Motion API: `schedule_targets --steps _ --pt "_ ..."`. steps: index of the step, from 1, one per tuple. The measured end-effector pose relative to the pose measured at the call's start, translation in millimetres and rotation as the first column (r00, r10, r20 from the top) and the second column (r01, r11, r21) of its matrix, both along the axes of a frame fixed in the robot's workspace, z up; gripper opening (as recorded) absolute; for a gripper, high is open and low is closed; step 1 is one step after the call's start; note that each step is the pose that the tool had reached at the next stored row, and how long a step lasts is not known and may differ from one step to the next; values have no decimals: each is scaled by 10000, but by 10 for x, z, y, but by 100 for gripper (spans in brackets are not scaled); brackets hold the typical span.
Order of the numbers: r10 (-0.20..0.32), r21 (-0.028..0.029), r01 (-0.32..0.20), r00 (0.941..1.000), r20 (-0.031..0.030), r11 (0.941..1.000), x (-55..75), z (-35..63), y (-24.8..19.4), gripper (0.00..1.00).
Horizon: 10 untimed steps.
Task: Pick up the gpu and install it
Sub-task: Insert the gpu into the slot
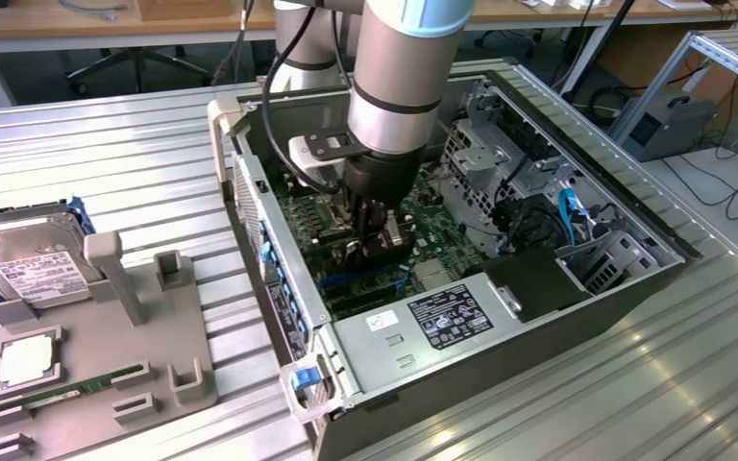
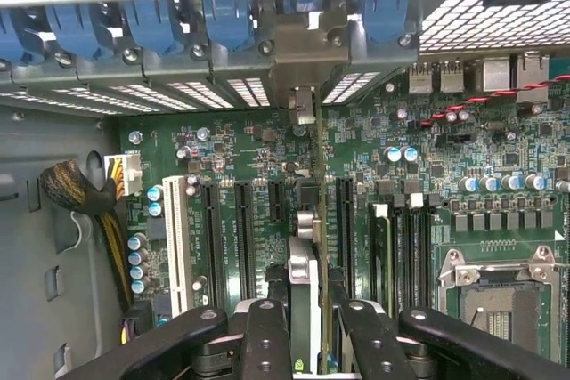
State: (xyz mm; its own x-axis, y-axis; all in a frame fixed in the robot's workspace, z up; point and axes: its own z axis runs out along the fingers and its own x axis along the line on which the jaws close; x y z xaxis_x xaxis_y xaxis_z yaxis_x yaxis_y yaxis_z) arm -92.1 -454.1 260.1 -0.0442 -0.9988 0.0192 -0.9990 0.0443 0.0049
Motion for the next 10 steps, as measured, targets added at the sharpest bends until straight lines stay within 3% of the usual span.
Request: schedule_targets --steps 10 --pt "241 7 -241 9997 0 9997 6 1 5 27"
